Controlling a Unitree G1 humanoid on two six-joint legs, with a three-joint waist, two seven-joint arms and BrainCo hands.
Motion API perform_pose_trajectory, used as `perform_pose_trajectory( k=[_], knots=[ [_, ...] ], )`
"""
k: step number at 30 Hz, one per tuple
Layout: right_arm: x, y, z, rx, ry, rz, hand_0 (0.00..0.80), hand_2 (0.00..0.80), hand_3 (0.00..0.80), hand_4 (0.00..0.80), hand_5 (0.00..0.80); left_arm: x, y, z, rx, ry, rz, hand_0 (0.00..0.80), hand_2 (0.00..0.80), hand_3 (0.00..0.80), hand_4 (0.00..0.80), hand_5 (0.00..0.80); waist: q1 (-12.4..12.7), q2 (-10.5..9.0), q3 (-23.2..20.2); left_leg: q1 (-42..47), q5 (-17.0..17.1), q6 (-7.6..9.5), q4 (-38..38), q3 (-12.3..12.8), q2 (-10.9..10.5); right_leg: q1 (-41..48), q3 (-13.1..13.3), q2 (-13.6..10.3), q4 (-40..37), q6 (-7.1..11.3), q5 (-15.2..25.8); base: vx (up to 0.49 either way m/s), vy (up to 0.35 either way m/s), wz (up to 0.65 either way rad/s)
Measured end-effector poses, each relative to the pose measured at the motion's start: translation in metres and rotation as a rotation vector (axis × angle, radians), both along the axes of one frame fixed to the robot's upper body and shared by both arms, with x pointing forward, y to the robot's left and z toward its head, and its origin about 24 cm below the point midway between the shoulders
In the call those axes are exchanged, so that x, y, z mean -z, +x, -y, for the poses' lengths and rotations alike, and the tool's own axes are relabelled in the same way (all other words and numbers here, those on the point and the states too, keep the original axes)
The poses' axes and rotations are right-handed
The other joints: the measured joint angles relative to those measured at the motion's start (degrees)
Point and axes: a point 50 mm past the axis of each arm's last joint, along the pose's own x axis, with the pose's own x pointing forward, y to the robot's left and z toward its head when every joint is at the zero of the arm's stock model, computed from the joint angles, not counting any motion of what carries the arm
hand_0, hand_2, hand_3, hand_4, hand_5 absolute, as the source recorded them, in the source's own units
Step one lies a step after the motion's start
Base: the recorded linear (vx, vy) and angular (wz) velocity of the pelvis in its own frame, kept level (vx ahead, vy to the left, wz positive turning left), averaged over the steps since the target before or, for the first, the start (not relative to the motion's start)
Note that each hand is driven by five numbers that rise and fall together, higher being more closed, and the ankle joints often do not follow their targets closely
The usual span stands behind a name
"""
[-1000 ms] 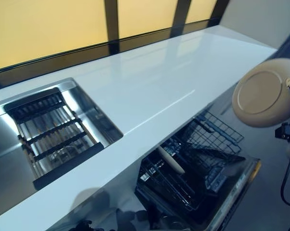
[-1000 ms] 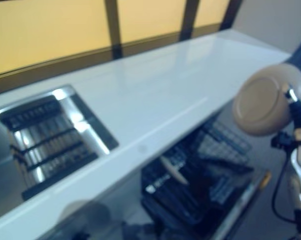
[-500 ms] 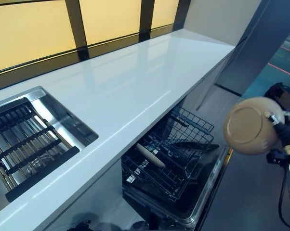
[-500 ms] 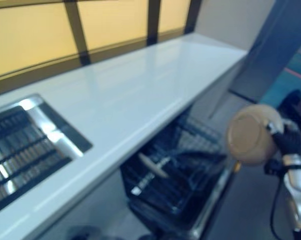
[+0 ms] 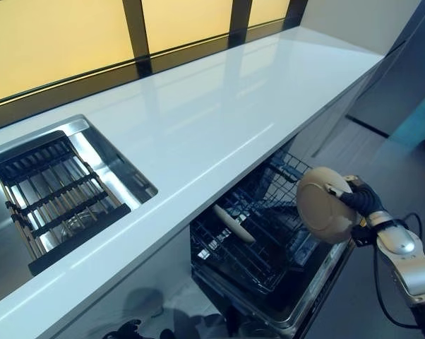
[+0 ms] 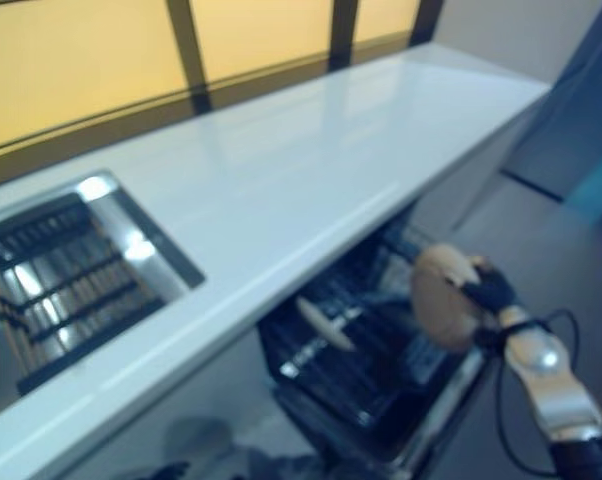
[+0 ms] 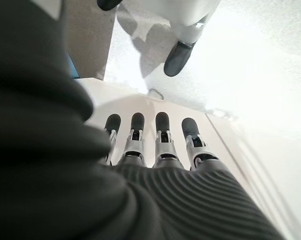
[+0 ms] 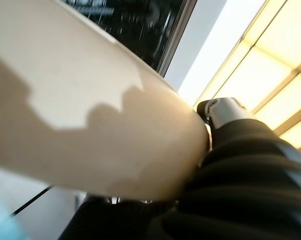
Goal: Take plates into dishwasher
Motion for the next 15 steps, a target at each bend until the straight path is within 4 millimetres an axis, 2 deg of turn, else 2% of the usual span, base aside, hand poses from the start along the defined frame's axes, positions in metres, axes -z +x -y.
perform_pose_trajectory(
  k=[3, 8, 11, 15],
  knots=[
    [0.0, 0.006, -0.007, -0.019, -0.035, -0.012, 0.8, 0.8, 0.8, 0.8, 0.8, -0.001, 0.007, 0.004, 0.018, -0.01, 0.014, 0.0, 0.0, 0.0, 0.0, 0.0, 1.2, 0.57, 0.5, -0.3, 0.2, 0.02, 0.0, -0.3, 0.0, -0.2, 0.0, 0.0, 0.0, -0.7, 0.0, 0.002, -0.067, 0.07],
    [-0.004, 0.02, -0.019, -0.047, -0.125, -0.008, 0.8, 0.8, 0.8, 0.8, 0.8, -0.003, 0.019, 0.008, 0.051, -0.018, 0.026, 0.0, 0.0, 0.0, 0.0, 0.0, 1.7, 0.66, 0.9, -1.5, 0.5, 0.03, 0.0, -1.3, -0.1, -0.9, -0.3, 0.1, 0.0, -0.78, 0.0, -0.003, -0.056, 0.09],
    [-0.007, 0.026, -0.017, -0.026, -0.174, -0.004, 0.8, 0.8, 0.8, 0.8, 0.8, -0.006, 0.03, 0.012, 0.075, -0.023, 0.055, 0.0, 0.0, 0.0, 0.0, 0.0, 2.6, 0.59, 1.8, -2.6, 1.1, -0.01, 0.1, -1.9, -0.2, -1.6, -0.8, 0.1, 0.0, -1.01, 0.1, -0.03, -0.047, 0.11],
    [0.0, 0.035, -0.018, -0.007, -0.253, -0.032, 0.8, 0.8, 0.8, 0.8, 0.8, -0.009, 0.041, 0.015, 0.106, -0.024, 0.085, 0.0, 0.0, 0.0, 0.0, 0.0, 3.0, 0.5, 3.7, -3.6, 1.6, 0.13, 0.1, -3.1, -0.4, -1.9, -1.7, 0.0, 0.0, -1.05, 0.2, -0.029, -0.037, 0.16]
  ],
)
